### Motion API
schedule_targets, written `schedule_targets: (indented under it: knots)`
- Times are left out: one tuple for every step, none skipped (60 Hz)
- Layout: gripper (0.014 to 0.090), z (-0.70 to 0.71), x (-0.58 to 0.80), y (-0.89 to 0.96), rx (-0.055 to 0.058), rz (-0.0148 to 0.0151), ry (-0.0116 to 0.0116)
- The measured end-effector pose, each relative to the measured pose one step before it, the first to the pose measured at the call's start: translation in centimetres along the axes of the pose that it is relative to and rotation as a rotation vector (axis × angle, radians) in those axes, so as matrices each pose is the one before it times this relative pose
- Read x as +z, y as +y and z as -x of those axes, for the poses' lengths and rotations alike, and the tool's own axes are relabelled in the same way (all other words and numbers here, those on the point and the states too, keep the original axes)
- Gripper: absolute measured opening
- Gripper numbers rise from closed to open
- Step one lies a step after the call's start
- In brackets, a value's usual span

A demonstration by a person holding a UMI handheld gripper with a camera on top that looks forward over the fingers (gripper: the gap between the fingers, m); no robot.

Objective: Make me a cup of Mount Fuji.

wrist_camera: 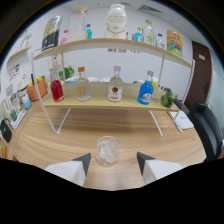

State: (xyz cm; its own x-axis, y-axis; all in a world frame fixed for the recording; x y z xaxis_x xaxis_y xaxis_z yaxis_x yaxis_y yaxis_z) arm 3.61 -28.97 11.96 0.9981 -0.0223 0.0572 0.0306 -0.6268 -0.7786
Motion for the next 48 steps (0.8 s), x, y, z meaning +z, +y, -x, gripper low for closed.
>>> schedule_targets:
  knots:
    - [0.0860, -0.043, -0.023, 0.092, 0.0003, -0.00056, -0.00024]
    - [0.0859, -0.018, -0.065, 0.037, 0.0004, -0.00043, 0.00103]
    - [0.0860, -0.044, -0.112, 0.052, -0.0001, -0.00075, 0.00196]
    - [0.0862, -0.025, -0.110, 0.037, -0.0011, -0.00072, 0.00183]
    - [0.0862, -0.019, -0.126, 0.054, -0.0014, -0.00054, 0.00180]
    - [0.0861, -0.010, -0.121, 0.078, -0.0021, -0.00073, 0.00153]
    - [0.0863, -0.040, -0.141, 0.041, -0.0019, -0.00154, 0.00103]
    - [0.0861, 0.202, -0.022, 0.115, 0.0004, -0.00225, 0.00149]
    - [0.0861, 0.031, -0.274, 0.055, -0.0008, -0.00151, 0.00193]
    - [0.0860, -0.004, -0.171, 0.093, -0.0007, -0.00108, 0.00071]
    - [0.0860, 0.076, -0.182, 0.123, -0.0009, -0.00062, 0.00053]
    - [0.0859, 0.103, -0.166, 0.137, -0.0008, -0.00040, -0.00014]
    - [0.0859, 0.090, -0.191, 0.137, -0.0004, -0.00032, 0.00007]
    - [0.0859, 0.140, -0.152, 0.150, 0.0003, -0.00079, 0.00029]
    - [0.0860, 0.129, -0.171, 0.156, 0.0010, -0.00127, 0.00060]
    - [0.0859, 0.151, -0.164, 0.100, 0.0016, -0.00235, -0.00007]
    - [0.0860, 0.181, -0.186, 0.104, 0.0021, -0.00336, -0.00092]
    - [0.0862, 0.212, -0.126, 0.072, 0.0027, -0.00437, -0.00202]
    - [0.0862, 0.234, -0.125, 0.041, 0.0030, -0.00489, -0.00204]
    - [0.0861, 0.241, -0.166, 0.053, 0.0031, -0.00518, -0.00167]
    - [0.0862, 0.244, -0.157, 0.017, 0.0040, -0.00577, -0.00163]
    - [0.0863, 0.255, -0.032, -0.006, 0.0056, -0.00658, -0.00248]
    - [0.0864, 0.332, -0.075, -0.057, 0.0056, -0.00682, -0.00264]
    - [0.0864, 0.397, -0.022, -0.149, 0.0064, -0.00879, -0.00401]
    - [0.0864, 0.407, -0.047, -0.195, 0.0071, -0.01130, -0.00548]
    - [0.0863, 0.474, -0.044, -0.255, 0.0077, -0.01431, -0.00584]
    - [0.0865, 0.443, -0.014, -0.326, 0.0067, -0.01638, -0.00655]
    - [0.0861, 0.474, 0.039, -0.364, 0.0051, -0.01740, -0.00672]
    - [0.0861, 0.446, 0.065, -0.374, 0.0039, -0.01747, -0.00613]
    - [0.0862, 0.346, 0.053, -0.367, 0.0029, -0.01671, -0.00432]
    - [0.0862, 0.365, 0.098, -0.418, 0.0032, -0.01613, -0.00335]
    - [0.0861, 0.357, 0.143, -0.418, 0.0030, -0.01643, -0.00341]
    - [0.0862, 0.340, 0.186, -0.445, 0.0027, -0.01662, -0.00421]
    - [0.0861, 0.308, 0.158, -0.462, 0.0025, -0.01647, -0.00413]
    - [0.0860, 0.329, 0.222, -0.506, 0.0013, -0.01690, -0.00314]
    - [0.0860, 0.260, 0.230, -0.475, 0.0016, -0.01762, -0.00314]
    - [0.0860, 0.254, 0.236, -0.529, 0.0017, -0.01751, -0.00291]
    - [0.0861, 0.273, 0.282, -0.538, 0.0015, -0.01607, -0.00314]
    - [0.0861, 0.247, 0.298, -0.513, 0.0018, -0.01480, -0.00413]
    - [0.0861, 0.299, 0.332, -0.513, 0.0010, -0.01373, -0.00529]
    - [0.0861, 0.263, 0.341, -0.479, 0.0015, -0.01282, -0.00545]
    - [0.0860, 0.236, 0.380, -0.450, 0.0013, -0.01124, -0.00456]
    - [0.0860, 0.210, 0.435, -0.420, 0.0009, -0.00929, -0.00323]
    - [0.0859, 0.192, 0.445, -0.411, 0.0001, -0.00855, -0.00198]
    - [0.0860, 0.066, 0.433, -0.364, -0.0003, -0.00857, -0.00117]
    - [0.0859, 0.094, 0.452, -0.380, -0.0004, -0.00817, -0.00024]
    - [0.0858, 0.097, 0.488, -0.344, -0.0002, -0.00737, 0.00019]
    - [0.0857, 0.052, 0.548, -0.276, -0.0009, -0.00642, 0.00066]
